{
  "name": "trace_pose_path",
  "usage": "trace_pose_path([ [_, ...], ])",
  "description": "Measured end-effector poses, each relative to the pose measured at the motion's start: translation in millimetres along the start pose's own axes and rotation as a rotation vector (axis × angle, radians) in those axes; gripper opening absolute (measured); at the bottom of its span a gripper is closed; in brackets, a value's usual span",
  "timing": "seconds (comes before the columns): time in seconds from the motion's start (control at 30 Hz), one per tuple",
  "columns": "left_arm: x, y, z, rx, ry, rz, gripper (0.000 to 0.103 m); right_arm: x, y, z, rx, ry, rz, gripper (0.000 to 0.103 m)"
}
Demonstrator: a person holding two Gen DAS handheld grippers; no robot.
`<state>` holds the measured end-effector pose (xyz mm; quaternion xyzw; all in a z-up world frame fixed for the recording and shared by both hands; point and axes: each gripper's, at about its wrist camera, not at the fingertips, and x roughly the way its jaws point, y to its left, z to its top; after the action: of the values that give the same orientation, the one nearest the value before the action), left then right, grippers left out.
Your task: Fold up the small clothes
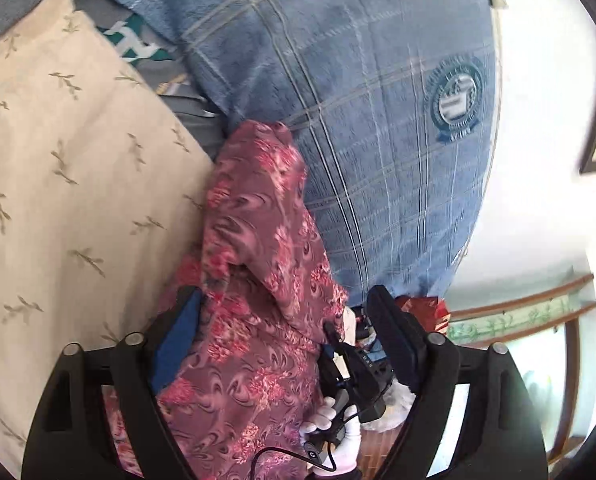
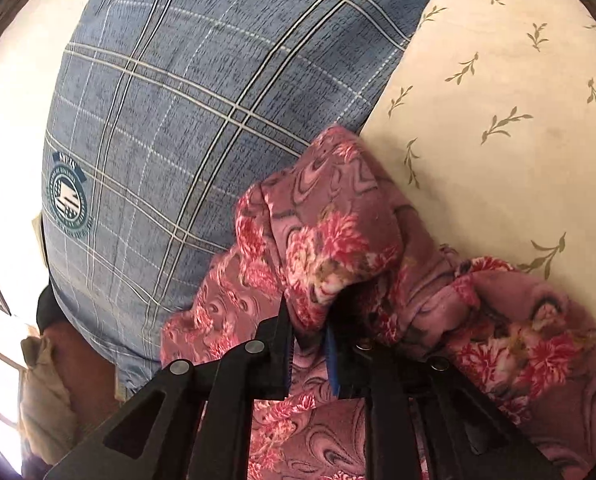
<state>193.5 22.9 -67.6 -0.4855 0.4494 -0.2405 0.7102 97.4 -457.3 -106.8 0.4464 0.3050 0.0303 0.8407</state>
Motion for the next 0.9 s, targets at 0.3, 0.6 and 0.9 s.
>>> trace_pose_path([
  [0.3,17,-27,-39,0.075,0.010,0.115,0.084,4,-2,1,0.021,0.019,0.029,0.020],
  [0.6,25,-53,-56,0.199,-0.072,0.205,0.084,6,-4,-3,-0.042,0.017,0.072,0.019],
  [0.9,77,-13,36,0.084,-0.066,0.390,0.024,9,5,4,-0.003,0.004,0.058,0.023],
])
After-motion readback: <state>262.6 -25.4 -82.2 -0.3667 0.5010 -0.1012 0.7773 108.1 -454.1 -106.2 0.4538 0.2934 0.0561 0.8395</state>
